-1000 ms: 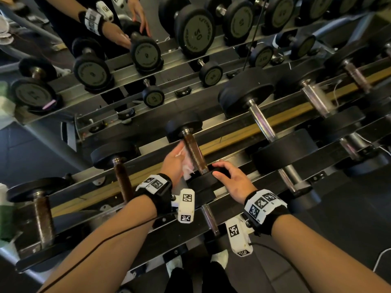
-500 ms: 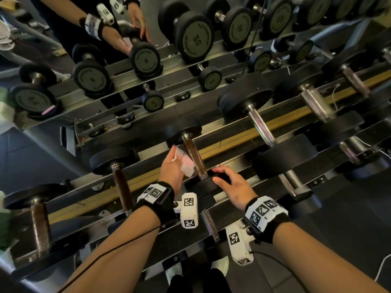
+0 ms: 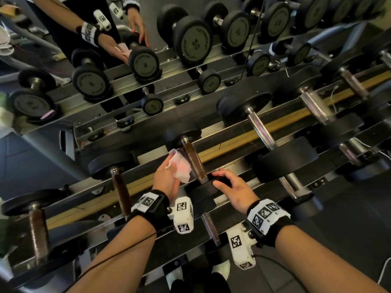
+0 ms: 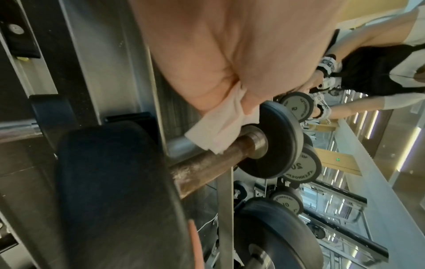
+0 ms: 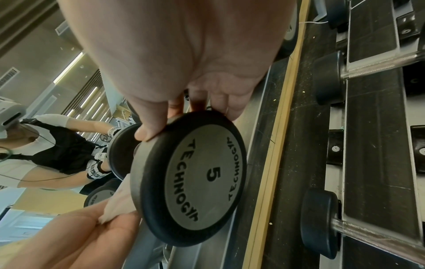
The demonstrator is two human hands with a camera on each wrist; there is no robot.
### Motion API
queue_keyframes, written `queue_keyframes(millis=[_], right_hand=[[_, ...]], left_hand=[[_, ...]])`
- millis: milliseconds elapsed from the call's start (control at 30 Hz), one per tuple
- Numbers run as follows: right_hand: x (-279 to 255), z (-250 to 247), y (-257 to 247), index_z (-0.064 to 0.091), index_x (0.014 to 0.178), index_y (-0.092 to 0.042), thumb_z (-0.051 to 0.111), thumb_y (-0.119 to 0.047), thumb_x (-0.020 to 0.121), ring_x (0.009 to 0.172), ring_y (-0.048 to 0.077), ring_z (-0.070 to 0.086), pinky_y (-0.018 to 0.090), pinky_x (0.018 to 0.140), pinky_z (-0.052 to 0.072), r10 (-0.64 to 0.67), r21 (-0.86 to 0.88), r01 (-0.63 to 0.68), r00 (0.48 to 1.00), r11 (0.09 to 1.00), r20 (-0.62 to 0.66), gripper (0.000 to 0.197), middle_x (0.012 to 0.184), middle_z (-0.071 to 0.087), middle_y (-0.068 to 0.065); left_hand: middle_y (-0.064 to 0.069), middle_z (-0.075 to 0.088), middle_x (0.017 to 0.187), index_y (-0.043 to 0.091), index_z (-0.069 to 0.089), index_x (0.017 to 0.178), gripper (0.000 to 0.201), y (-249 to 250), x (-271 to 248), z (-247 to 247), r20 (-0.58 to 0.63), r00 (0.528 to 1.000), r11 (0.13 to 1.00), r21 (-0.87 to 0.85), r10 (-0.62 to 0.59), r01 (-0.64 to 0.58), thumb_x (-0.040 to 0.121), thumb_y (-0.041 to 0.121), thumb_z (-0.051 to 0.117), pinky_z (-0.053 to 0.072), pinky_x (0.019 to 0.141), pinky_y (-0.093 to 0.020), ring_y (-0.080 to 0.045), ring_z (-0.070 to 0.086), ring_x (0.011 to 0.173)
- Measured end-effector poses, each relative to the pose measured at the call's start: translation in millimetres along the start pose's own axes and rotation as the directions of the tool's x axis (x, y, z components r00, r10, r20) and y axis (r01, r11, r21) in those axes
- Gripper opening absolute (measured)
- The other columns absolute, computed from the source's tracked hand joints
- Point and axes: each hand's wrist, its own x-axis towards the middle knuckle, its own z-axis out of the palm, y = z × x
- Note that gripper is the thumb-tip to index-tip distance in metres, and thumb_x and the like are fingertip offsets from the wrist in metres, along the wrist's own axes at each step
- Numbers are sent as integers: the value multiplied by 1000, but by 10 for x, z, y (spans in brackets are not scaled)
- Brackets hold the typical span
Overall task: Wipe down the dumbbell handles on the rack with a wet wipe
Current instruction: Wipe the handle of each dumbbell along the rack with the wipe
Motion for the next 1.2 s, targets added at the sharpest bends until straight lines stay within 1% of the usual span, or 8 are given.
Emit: queue_keyframes(millis=[100, 300, 500, 667, 767, 933, 1133, 1200], right_hand=[[5, 7, 21, 56, 120, -41, 59, -32, 96, 108, -4, 47, 11, 85, 34, -6, 9, 6, 1000, 1000, 1, 26, 114, 49, -30], [27, 20, 39, 57, 118, -40, 60, -31, 95, 107, -9, 48, 8, 85, 34, -11, 24, 11, 1000, 1000, -9, 24, 114, 51, -31], [45, 24, 52, 59, 118, -37, 61, -30, 95, 111, -2, 50, 8, 86, 34, -10, 28, 11, 1000, 1000, -9, 24, 118, 54, -22], [53, 12, 71, 58, 114, -44, 60, -33, 95, 110, -4, 50, 9, 84, 35, -12, 25, 12, 1000, 1000, 12, 22, 117, 52, -28], [57, 13, 84, 58, 111, -47, 61, -33, 95, 110, -6, 49, 8, 84, 34, -15, 34, 14, 1000, 999, 16, 21, 118, 50, -30], [75, 22, 131, 58, 110, -50, 61, -35, 95, 111, -10, 47, 7, 86, 33, -26, 34, 26, 1000, 999, 12, 21, 120, 48, -34], [84, 44, 138, 58, 117, -44, 61, -34, 95, 128, 11, 47, 33, 110, 37, -9, 39, 9, 1000, 999, 1, 25, 140, 48, -11], [71, 37, 117, 58, 116, -43, 61, -32, 95, 127, 11, 47, 28, 107, 37, -15, 39, 15, 1000, 999, 0, 24, 135, 50, -14]], left_hand=[[-1, 76, 93, 22, 64, 125, 30, 62, 60, 70, -27, 999, 1000, 20, -19, 19, 103, 12, 47, 56, 68, -30, -17, 74, 87], [-10, 69, 117, 29, 67, 119, 31, 57, 94, 274, -72, 995, 997, 10, -73, 74, 103, 12, 48, 55, 78, -39, -26, 68, 103], [-9, 77, 98, 17, 71, 114, 47, 10, -35, 387, -74, 974, 971, 88, -215, 221, 88, 56, 65, 47, 73, -39, -24, 73, 90], [-2, 78, 78, 17, 70, 99, 18, -42, -161, 130, 18, 970, 968, 68, -244, 242, 99, 29, 56, 61, 61, -31, -16, 76, 70], [0, 77, 80, 25, 77, 87, 34, 70, -139, 69, -12, 984, 983, 44, -178, 178, 103, 17, 49, 62, 61, -31, -17, 76, 71], [-9, 66, 125, 25, 61, 133, 36, 135, 125, 275, -149, 986, 996, 46, -73, 80, 104, 12, 46, 53, 74, -37, -23, 67, 98], [-8, 65, 130, 30, 58, 138, 38, -40, 167, 438, -135, 983, 992, -6, -123, 123, 104, 17, 48, 51, 70, -38, -21, 66, 96], [-6, 65, 125, 30, 54, 142, 42, -45, 139, 442, -100, 989, 994, -8, -109, 109, 104, 14, 46, 51, 72, -39, -21, 66, 96]])
